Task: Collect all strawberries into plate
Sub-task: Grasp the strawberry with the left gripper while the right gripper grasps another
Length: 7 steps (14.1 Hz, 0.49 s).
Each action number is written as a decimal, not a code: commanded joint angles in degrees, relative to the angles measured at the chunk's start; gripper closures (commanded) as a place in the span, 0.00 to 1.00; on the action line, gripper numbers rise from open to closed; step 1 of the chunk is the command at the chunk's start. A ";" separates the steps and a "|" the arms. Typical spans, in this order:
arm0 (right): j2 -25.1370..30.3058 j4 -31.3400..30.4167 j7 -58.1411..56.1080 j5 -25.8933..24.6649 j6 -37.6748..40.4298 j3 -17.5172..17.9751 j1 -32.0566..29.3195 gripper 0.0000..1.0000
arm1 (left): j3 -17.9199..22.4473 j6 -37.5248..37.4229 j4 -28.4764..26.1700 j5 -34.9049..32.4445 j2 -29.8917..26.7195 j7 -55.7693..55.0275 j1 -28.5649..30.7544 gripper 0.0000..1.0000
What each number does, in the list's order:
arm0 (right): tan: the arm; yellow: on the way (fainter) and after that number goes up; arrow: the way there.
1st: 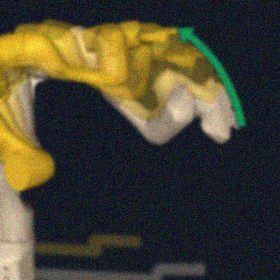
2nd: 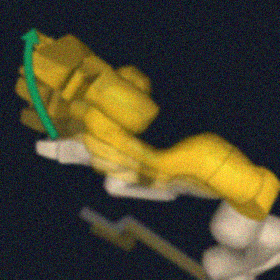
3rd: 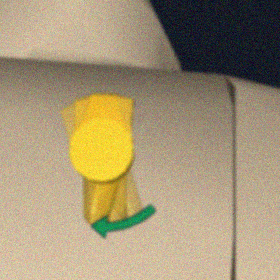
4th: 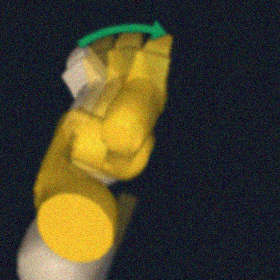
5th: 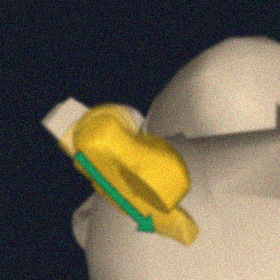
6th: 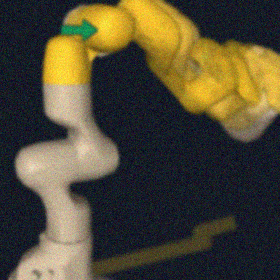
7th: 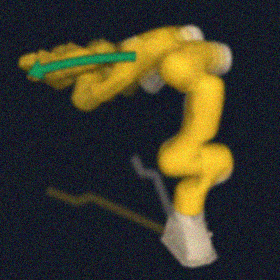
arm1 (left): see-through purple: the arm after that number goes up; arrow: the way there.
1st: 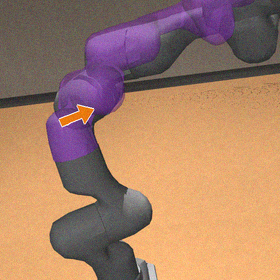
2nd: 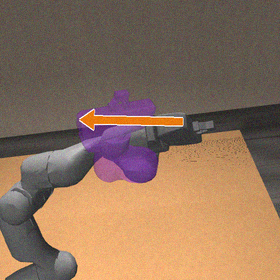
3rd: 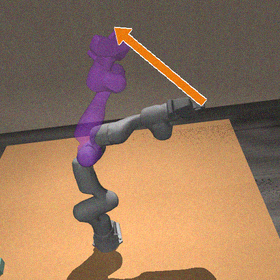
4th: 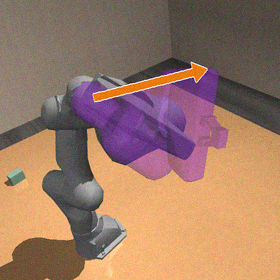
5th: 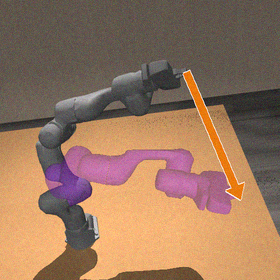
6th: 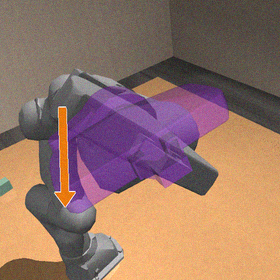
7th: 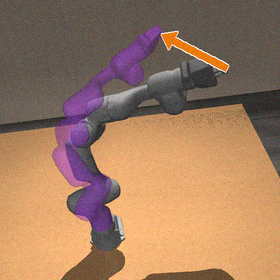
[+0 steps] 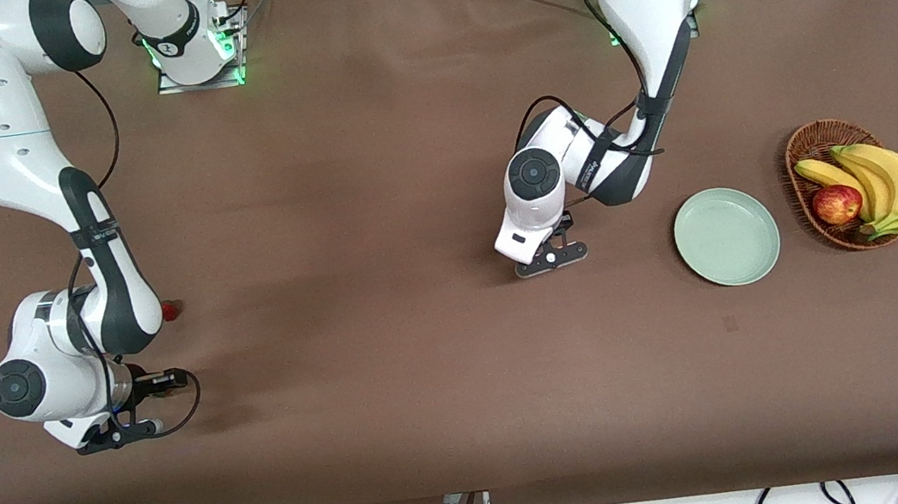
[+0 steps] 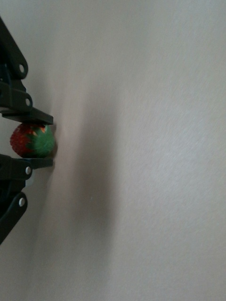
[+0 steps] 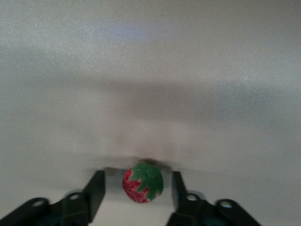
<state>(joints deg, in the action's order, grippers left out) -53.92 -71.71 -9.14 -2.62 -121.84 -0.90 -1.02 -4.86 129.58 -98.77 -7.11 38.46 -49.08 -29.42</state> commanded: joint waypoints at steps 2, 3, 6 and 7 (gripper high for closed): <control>0.57 -0.80 -1.84 -0.46 -0.41 0.38 -0.30 0.93 | 0.11 -10.29 -0.19 -1.42 -7.59 14.14 6.80 0.94; 0.57 -0.71 -1.84 -0.37 -0.50 0.38 -0.30 0.95 | 0.11 -12.23 -0.10 -0.98 -8.92 19.67 9.18 0.94; 1.19 -0.10 -1.84 0.07 -0.07 1.07 0.05 0.95 | 0.11 -14.96 -0.10 -0.89 -10.86 36.80 15.60 0.93; 1.45 0.25 -1.23 0.33 -0.06 2.21 0.75 0.95 | 0.03 -15.15 -0.10 -0.89 -11.12 43.13 18.40 0.93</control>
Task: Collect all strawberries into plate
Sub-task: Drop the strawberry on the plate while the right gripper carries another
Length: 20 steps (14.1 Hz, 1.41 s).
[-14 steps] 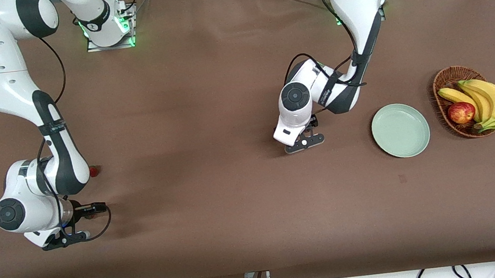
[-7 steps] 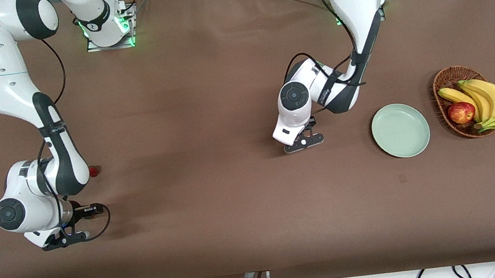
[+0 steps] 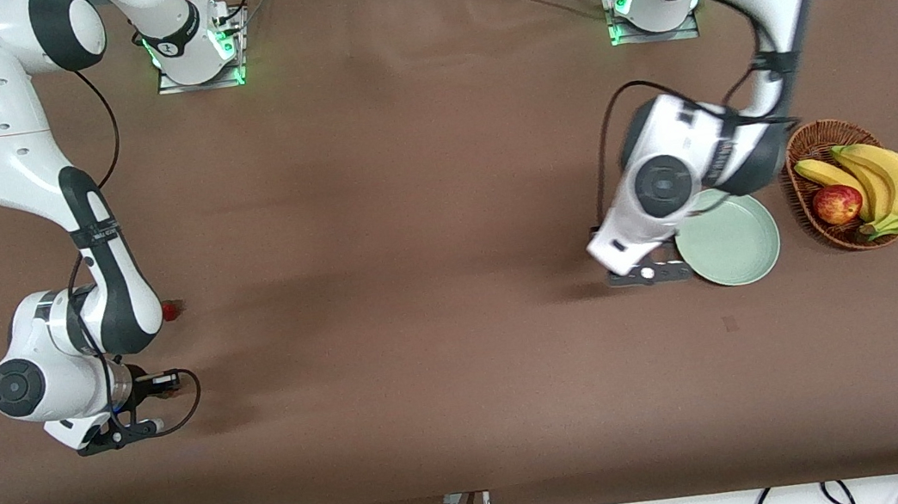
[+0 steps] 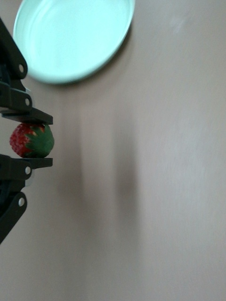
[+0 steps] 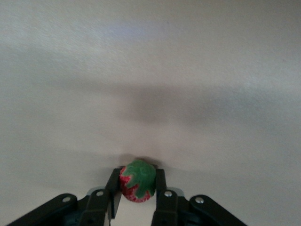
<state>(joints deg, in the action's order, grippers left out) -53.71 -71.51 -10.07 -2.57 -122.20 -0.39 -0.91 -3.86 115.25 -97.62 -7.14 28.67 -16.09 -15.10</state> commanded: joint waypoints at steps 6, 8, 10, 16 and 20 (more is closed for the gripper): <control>1.50 1.64 17.84 0.90 -0.41 7.77 9.24 0.95 | -1.06 4.53 -2.22 1.87 1.30 46.29 17.46 0.90; 1.42 3.74 26.12 0.90 -1.80 8.65 13.46 0.95 | -1.06 7.34 -3.36 1.96 2.71 51.49 19.66 0.90; 1.33 4.36 33.50 0.90 -3.91 9.18 17.85 0.95 | -1.06 13.12 -7.74 1.96 2.71 52.12 20.46 0.90; -0.69 4.36 60.31 0.81 -16.92 9.44 34.55 0.95 | -1.24 19.05 -12.34 2.05 1.31 52.21 20.73 0.00; -4.20 4.45 63.41 0.81 -26.66 9.36 42.99 0.94 | -1.33 15.19 -11.55 2.05 -2.11 51.69 20.64 0.00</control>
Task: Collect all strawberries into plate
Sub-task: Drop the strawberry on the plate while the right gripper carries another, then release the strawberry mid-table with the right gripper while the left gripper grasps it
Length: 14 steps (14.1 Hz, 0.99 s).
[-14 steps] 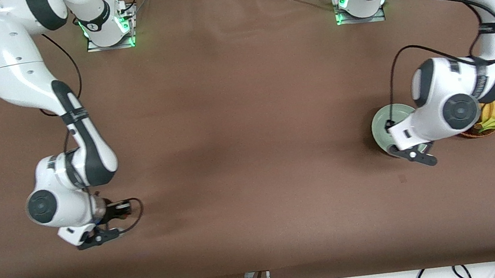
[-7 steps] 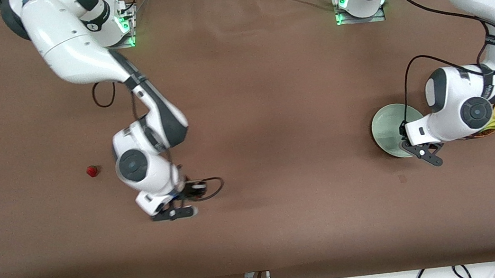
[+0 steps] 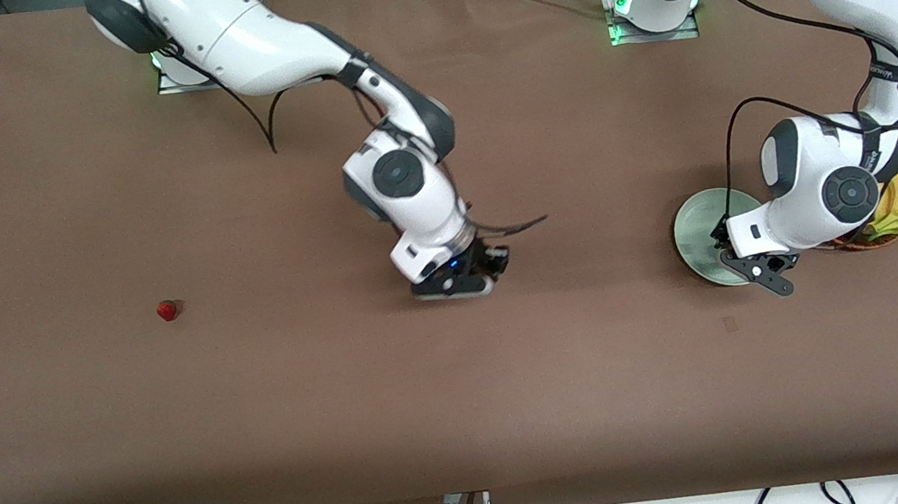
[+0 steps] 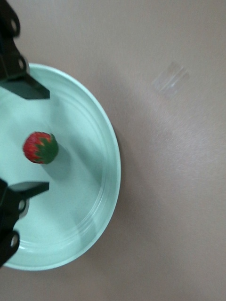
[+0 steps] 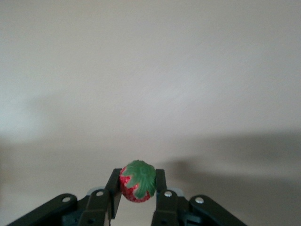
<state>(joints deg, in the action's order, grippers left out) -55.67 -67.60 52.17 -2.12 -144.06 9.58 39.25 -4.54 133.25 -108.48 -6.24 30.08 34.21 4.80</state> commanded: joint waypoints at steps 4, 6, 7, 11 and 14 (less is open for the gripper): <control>-4.36 0.54 3.55 0.37 -9.75 -0.71 6.63 0.84 | -0.83 -13.96 3.70 3.15 -6.26 -2.73 -0.05 0.00; -4.36 0.54 3.55 0.37 -9.75 -0.71 6.81 0.72 | -0.83 -17.40 5.64 7.37 -6.44 -5.11 -0.05 0.00; -4.45 0.54 3.55 0.37 -9.75 -0.71 6.89 0.40 | -0.83 -18.72 6.69 9.21 -6.44 -6.69 -0.14 0.00; -2.00 0.63 2.15 -0.16 -5.82 -1.49 5.32 0.00 | -4.15 -21.90 8.90 11.25 -6.53 -19.58 -0.84 0.00; 3.53 0.37 -5.63 0.19 4.02 -1.06 -2.13 0.00 | -7.76 -21.81 8.90 11.17 -6.44 -30.66 -0.93 0.00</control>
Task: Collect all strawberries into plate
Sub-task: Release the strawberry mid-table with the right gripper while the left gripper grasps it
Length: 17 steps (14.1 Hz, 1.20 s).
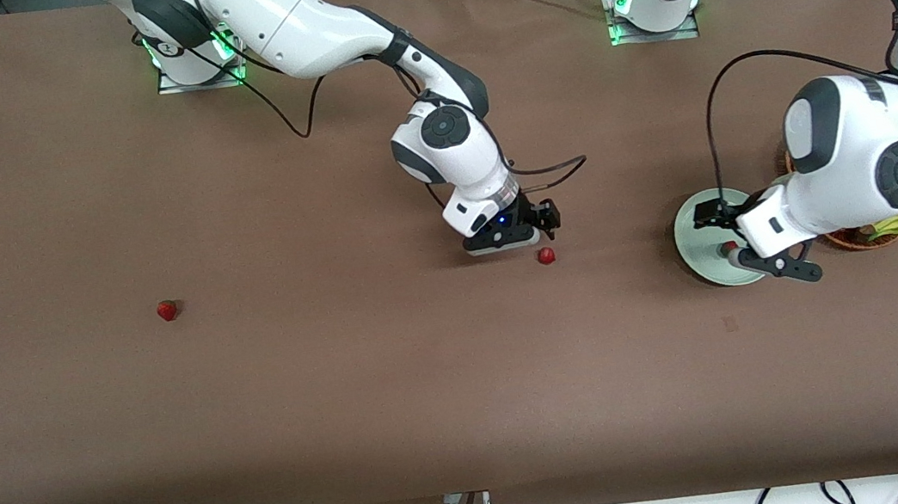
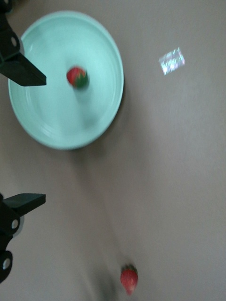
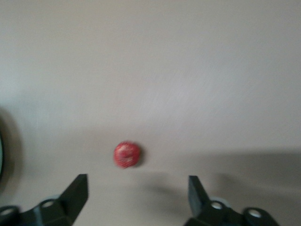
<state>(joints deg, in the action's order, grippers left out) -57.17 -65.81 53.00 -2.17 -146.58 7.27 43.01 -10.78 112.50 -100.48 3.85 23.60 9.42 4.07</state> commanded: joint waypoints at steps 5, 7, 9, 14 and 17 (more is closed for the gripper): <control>9.35 -1.78 -27.21 0.50 25.34 1.26 -20.74 0.00 | -4.96 5.34 0.64 1.16 2.59 -23.97 -4.32 0.00; 10.15 -1.87 -32.32 0.32 30.62 0.99 -25.84 0.00 | -4.87 10.00 0.55 1.08 4.78 -31.45 -8.18 0.00; 10.15 -2.13 -36.02 -0.12 35.63 0.82 -31.03 0.00 | -4.87 16.66 0.29 0.64 7.50 -38.39 -11.26 0.00; 12.43 -9.23 -54.56 -0.12 39.79 -7.69 -37.82 0.00 | -4.60 24.26 -0.59 0.20 11.65 -42.91 -15.05 0.00; 14.53 -16.60 -55.64 -0.12 35.95 -11.14 -37.82 0.00 | -4.43 24.35 -1.65 0.20 12.26 -46.67 -18.12 0.00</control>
<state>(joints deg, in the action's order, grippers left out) -47.24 -73.94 -2.10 -2.35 -107.33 -2.95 4.11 -15.93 136.22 -101.31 3.87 36.16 -33.95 -11.36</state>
